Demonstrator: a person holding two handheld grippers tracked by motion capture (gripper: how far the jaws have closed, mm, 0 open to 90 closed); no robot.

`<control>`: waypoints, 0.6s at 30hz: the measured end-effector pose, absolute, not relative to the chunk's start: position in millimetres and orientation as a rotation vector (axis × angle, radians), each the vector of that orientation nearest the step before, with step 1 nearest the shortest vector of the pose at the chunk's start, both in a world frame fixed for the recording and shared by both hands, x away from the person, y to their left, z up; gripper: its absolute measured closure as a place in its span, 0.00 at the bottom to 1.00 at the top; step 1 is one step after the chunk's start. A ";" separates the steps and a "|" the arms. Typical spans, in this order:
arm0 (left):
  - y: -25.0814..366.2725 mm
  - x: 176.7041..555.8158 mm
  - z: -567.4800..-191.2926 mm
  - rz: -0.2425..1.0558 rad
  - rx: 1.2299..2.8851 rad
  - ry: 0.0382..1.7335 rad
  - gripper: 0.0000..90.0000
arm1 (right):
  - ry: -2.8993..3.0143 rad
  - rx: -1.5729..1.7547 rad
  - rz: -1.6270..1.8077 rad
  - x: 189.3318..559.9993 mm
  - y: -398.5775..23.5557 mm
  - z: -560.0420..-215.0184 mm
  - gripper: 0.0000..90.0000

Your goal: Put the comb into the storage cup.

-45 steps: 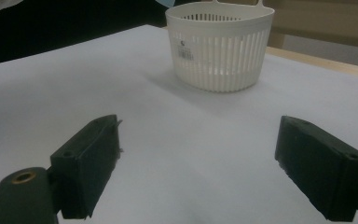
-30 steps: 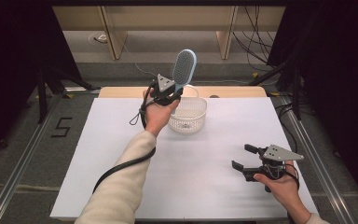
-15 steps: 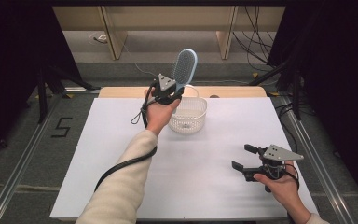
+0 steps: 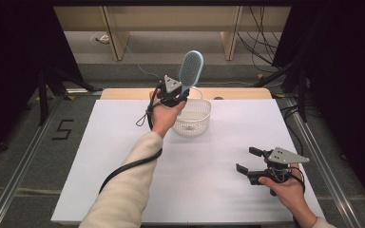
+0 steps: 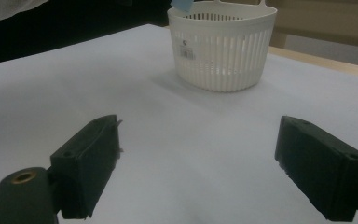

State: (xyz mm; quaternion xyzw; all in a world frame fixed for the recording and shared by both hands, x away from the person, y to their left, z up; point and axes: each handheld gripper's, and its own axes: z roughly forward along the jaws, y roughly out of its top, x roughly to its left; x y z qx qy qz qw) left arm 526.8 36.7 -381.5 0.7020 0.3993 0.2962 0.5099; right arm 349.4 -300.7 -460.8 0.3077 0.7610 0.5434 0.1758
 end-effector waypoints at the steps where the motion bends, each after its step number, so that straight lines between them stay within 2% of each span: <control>1: 36.6 527.2 -381.6 0.715 1.692 0.961 0.78 | 2.155 0.871 1.540 349.4 -300.7 -460.8 0.17; 18: 31.3 532.2 -386.7 0.706 1.689 0.959 0.78 | 2.158 0.870 1.540 349.3 -300.7 -460.9 0.17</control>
